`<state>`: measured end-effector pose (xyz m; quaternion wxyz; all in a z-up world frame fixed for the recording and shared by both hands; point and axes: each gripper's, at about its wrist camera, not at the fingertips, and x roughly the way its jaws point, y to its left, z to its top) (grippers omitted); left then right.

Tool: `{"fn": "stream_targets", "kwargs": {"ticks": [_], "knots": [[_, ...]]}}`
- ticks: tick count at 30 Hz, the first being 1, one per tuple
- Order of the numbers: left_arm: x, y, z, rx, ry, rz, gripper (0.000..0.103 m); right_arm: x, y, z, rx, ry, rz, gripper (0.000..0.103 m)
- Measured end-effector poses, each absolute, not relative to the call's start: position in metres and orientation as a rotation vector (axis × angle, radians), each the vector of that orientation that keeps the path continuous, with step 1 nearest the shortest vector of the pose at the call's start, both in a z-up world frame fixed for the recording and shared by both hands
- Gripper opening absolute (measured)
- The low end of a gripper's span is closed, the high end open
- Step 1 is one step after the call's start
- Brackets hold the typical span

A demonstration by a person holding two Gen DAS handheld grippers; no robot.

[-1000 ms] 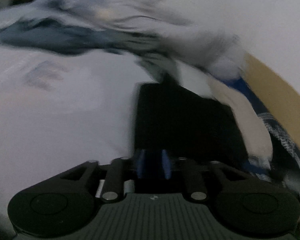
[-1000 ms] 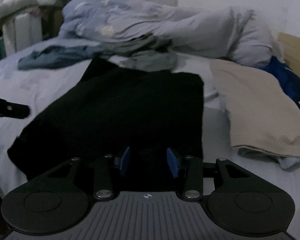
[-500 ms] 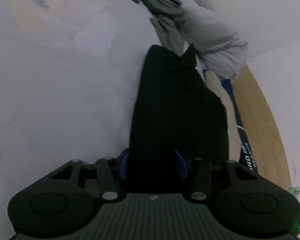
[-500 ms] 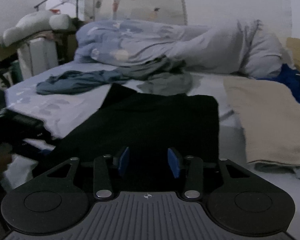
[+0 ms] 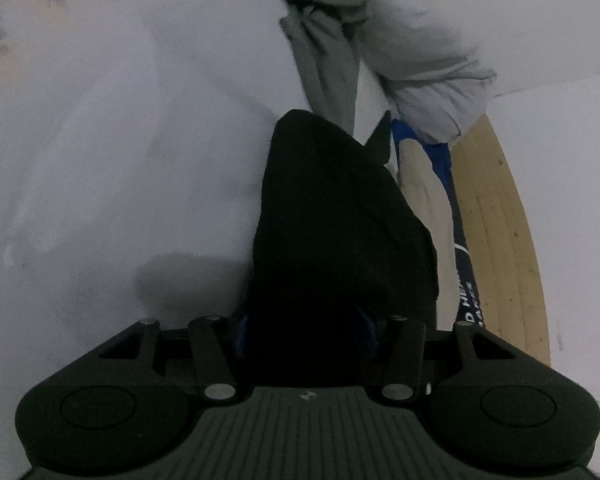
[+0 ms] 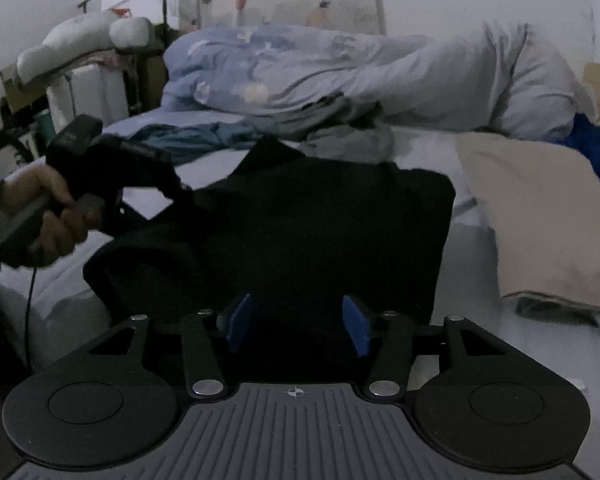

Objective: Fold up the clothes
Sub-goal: 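Grasp the folded black hoodie edge with the left tool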

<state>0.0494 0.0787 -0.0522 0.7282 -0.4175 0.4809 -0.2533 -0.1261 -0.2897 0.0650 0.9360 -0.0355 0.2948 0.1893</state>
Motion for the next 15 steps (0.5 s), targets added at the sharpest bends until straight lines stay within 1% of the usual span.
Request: {"fn": "stream_targets", "kwargs": {"ticks": [2, 4, 6, 8, 15], "knots": [[0.049, 0.082, -0.048, -0.914, 1.055, -0.549, 0.064, -0.124, -0.289, 0.061, -0.072, 0.62, 0.389, 0.059], [0.048, 0.088, -0.047, -0.937, 1.036, -0.553, 0.072, -0.121, -0.288, 0.059, -0.076, 0.643, 0.39, 0.059], [0.052, 0.092, -0.049, -0.97, 1.007, -0.561, 0.073, -0.119, -0.288, 0.057, -0.078, 0.663, 0.392, 0.059], [0.06, 0.089, -0.055, -0.992, 1.004, -0.589, 0.077, -0.118, -0.289, 0.057, -0.071, 0.669, 0.394, 0.059], [0.1, 0.069, -0.056, -0.925, 1.022, -0.696, 0.079, -0.119, -0.296, 0.053, -0.039, 0.672, 0.413, 0.06]]}}
